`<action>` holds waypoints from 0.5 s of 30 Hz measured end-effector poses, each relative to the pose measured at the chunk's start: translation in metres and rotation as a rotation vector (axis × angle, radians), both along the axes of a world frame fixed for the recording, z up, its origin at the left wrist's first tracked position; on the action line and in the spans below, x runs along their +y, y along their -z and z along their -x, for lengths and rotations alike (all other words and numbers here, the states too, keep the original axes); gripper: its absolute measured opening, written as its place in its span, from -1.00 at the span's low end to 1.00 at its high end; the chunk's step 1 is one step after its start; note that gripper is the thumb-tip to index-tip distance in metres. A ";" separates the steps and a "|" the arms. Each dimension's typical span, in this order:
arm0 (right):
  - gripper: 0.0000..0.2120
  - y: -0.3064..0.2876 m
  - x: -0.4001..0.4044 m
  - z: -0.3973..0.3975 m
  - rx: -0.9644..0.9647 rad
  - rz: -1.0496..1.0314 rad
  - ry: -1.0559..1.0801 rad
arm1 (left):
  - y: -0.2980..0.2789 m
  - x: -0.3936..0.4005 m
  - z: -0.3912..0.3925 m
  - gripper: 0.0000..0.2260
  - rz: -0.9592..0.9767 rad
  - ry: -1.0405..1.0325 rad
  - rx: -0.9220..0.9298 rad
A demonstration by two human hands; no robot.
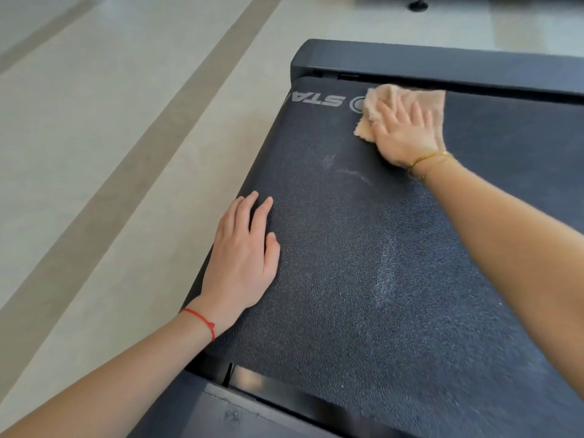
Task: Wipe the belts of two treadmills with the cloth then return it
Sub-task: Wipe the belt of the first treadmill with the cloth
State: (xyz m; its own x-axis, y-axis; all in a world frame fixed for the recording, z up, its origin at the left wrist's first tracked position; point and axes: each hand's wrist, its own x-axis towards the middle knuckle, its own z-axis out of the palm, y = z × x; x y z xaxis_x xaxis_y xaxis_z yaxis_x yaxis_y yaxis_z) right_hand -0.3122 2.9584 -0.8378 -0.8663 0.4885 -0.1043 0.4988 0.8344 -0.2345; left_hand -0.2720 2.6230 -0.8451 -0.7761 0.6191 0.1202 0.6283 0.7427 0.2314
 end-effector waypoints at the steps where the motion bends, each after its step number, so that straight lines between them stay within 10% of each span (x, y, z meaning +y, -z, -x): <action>1: -0.46 0.000 -0.017 -0.007 0.008 -0.002 -0.054 | 0.000 0.000 0.000 -0.49 -0.004 0.000 0.000; 8: -0.47 0.008 -0.106 -0.136 0.097 -0.012 -0.569 | 0.003 -0.001 0.000 -0.56 -0.034 0.009 0.015; 15: -0.48 -0.001 -0.063 -0.145 0.014 -0.029 -0.147 | 0.001 -0.001 -0.001 -0.56 -0.036 0.008 0.016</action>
